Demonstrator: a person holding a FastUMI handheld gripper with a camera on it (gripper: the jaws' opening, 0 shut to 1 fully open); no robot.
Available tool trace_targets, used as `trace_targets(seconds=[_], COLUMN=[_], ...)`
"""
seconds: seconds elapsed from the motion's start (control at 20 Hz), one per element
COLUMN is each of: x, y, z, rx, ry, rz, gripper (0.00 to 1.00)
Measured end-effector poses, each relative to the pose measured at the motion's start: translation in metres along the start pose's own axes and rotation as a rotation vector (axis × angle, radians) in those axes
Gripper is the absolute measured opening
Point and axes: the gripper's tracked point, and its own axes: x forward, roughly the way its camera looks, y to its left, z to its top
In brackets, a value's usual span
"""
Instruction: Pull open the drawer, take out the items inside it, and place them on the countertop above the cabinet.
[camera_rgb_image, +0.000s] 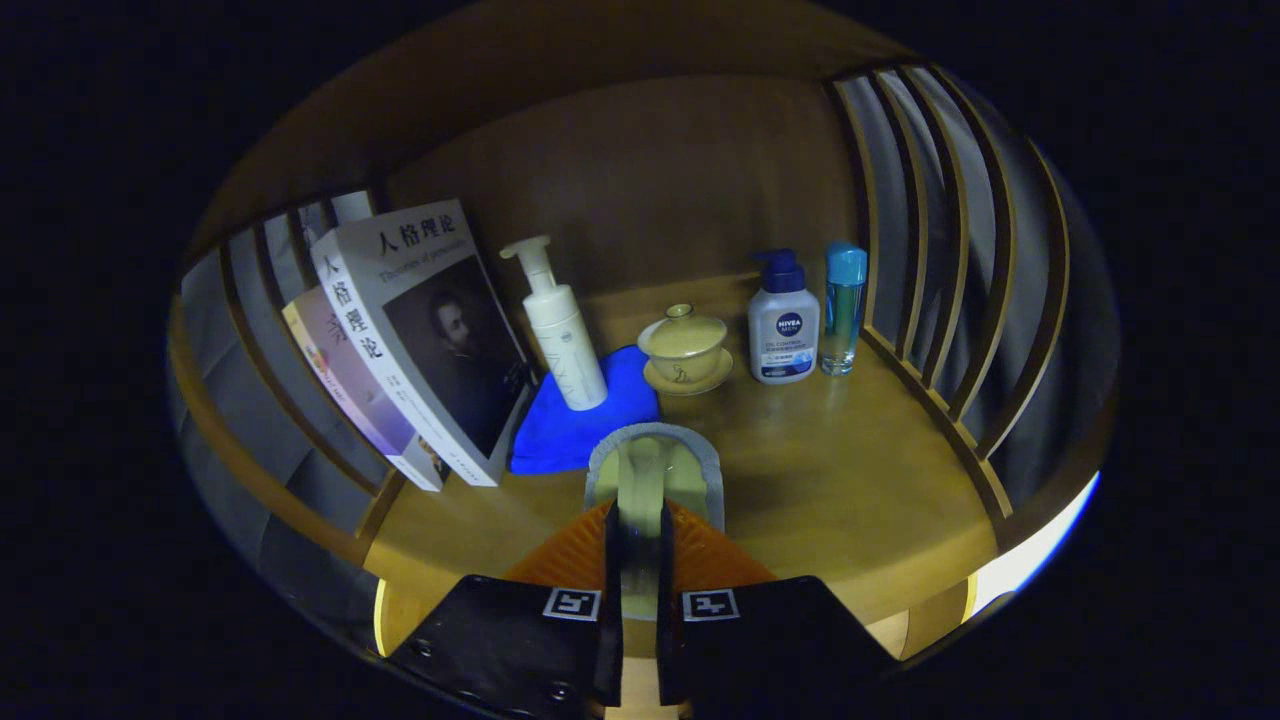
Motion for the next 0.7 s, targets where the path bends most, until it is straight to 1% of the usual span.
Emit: trace_targets(seconds=[0.1,0.15,0.3,0.35,0.55,0.6,0.65,0.7], x=[0.008,0.009,0.016,0.016,0.019,0.02,0.017,0.011], y=[-0.003,-0.004,-0.001,-0.001,-0.001,-0.001,0.003,0.007], z=[-0.001,-0.001,0.004,0.004,0.0,-0.001,0.002,0.004], rx=[0.024,0.027,0.032,0.038,0.009,-0.003,-0.006,-0.006], ry=[0.018,0.026,0.004,0.004,0.005,0.0,-0.016,-0.033], rz=[-0.009,-0.01,-0.014,-0.016,-0.03,-0.037,-0.021,-0.009], gripper=[0.15,0.18,0.19,0.23,0.24,0.3,0.32,0.41])
